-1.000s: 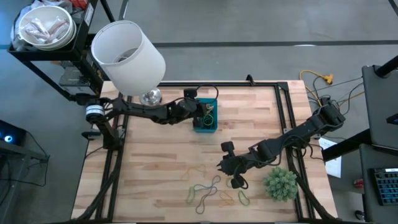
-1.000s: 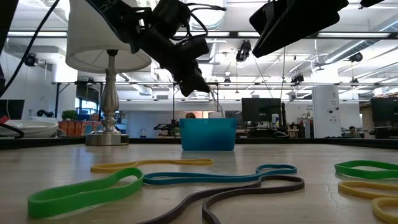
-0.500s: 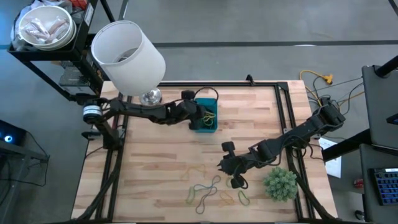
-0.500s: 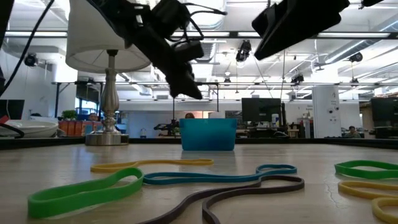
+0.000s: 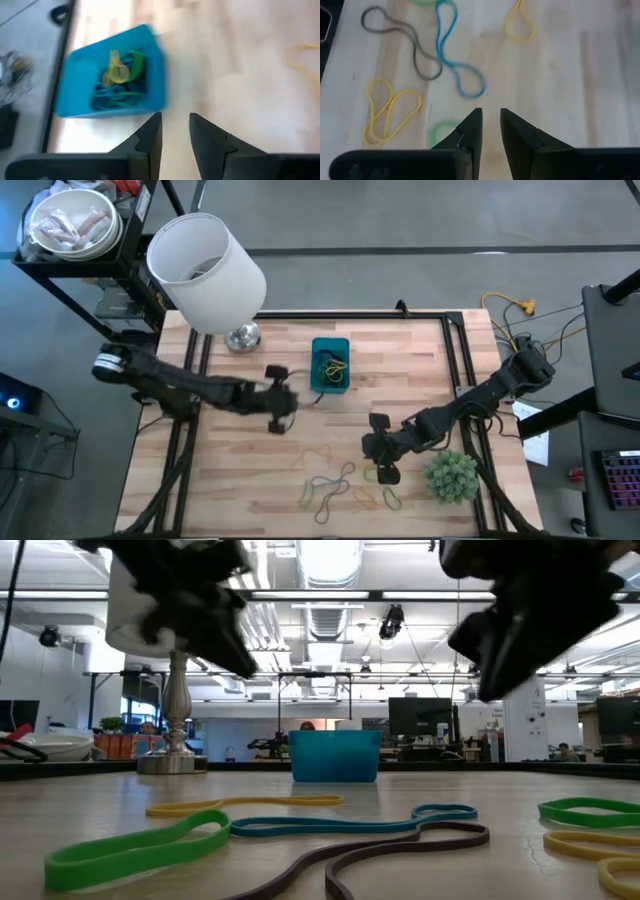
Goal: Pick and place rubber bands into bin
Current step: Put the green rubber band into the blue bin
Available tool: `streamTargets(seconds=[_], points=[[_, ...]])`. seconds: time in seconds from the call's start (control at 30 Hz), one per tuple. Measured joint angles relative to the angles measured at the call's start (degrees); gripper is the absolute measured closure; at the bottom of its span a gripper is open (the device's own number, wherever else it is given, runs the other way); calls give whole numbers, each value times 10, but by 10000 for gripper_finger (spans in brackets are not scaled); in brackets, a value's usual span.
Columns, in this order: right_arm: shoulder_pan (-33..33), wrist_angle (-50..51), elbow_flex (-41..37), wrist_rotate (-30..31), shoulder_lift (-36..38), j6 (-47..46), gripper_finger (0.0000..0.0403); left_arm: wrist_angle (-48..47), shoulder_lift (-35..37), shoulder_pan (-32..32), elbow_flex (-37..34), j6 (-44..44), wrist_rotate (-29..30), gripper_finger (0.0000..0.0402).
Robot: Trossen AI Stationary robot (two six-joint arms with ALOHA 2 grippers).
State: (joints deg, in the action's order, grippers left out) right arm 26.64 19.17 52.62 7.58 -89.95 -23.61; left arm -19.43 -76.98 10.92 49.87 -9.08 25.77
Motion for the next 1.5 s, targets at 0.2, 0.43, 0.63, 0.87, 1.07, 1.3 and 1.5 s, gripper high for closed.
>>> streamTargets(seconds=[0.2, 0.43, 0.63, 0.87, 1.07, 1.3, 1.5], points=[[27, -10, -5, -16, -34, -34, 339, 44, 63, 109, -80, 39, 2, 320], [43, -20, -6, -16, -75, -45, 339, 101, 109, 186, -123, 43, 5, 320], [41, -10, -10, -14, -84, -65, 339, 118, 114, 215, -131, 38, 5, 320], [43, -13, -15, -2, -86, -76, 339, 117, 79, 220, -135, 38, -25, 320], [43, -13, -28, 1, -96, -106, 339, 121, 58, 220, -127, 38, -27, 320], [43, -16, -30, 3, -107, -122, 339, 121, 58, 220, -120, 39, -27, 320], [49, -16, -30, 1, -108, -125, 347, 121, 58, 220, -120, 39, -27, 320]])
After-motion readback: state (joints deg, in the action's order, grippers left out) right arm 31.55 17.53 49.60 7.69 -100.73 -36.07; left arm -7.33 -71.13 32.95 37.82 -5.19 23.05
